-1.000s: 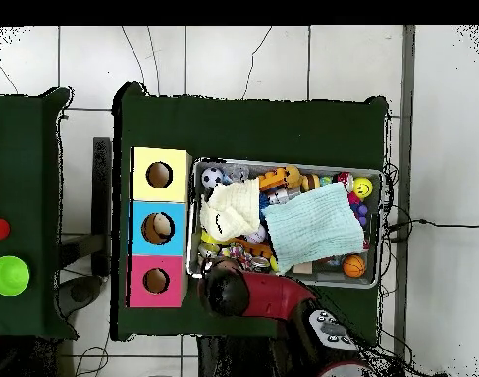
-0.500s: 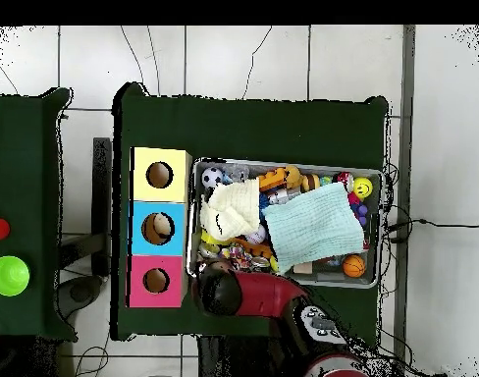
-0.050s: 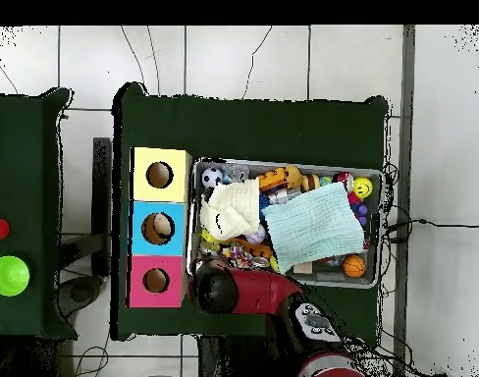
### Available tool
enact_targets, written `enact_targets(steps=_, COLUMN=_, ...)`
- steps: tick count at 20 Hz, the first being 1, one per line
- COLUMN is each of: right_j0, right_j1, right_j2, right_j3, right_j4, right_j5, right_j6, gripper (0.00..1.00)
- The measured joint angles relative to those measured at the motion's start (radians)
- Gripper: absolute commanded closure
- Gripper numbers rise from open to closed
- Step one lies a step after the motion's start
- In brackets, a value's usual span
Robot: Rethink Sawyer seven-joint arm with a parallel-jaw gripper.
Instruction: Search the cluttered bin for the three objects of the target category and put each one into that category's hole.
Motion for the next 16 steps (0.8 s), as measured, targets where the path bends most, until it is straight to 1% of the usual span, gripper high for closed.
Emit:
enact_targets(steps=1, right_j0=0.001, right_j1=-0.007, right_j2=0.0, right_j3=0.001, right_j4=0.0, right_j5=0.0, right_j6=0.0, gripper=0.0)
enact_targets(steps=5, right_j0=0.002, right_j1=-0.079, right_j2=0.006, right_j3=0.035, right_j4=0.0, right_j5=0.0, right_j6=0.0, gripper=0.0)
enact_targets(steps=8, right_j0=-0.01, right_j1=-0.162, right_j2=0.026, right_j3=0.089, right_j4=0.002, right_j5=0.001, right_j6=0.0, gripper=0.0)
enact_targets(steps=10, right_j0=-0.036, right_j1=-0.231, right_j2=0.055, right_j3=0.141, right_j4=0.008, right_j5=0.004, right_j6=0.0, gripper=0.0)
enact_targets(steps=12, right_j0=-0.094, right_j1=-0.323, right_j2=0.106, right_j3=0.219, right_j4=0.025, right_j5=0.012, right_j6=0.0, gripper=0.0)
enact_targets(steps=14, right_j0=-0.121, right_j1=-0.357, right_j2=0.13, right_j3=0.25, right_j4=0.035, right_j5=0.015, right_j6=0.0, gripper=0.0)
enact_targets(steps=15, right_j0=-0.15, right_j1=-0.392, right_j2=0.156, right_j3=0.282, right_j4=0.048, right_j5=0.017, right_j6=0.0, gripper=0.0)
enact_targets(steps=16, right_j0=-0.203, right_j1=-0.453, right_j2=0.203, right_j3=0.34, right_j4=0.076, right_j5=0.019, right_j6=0.0, gripper=0.0)
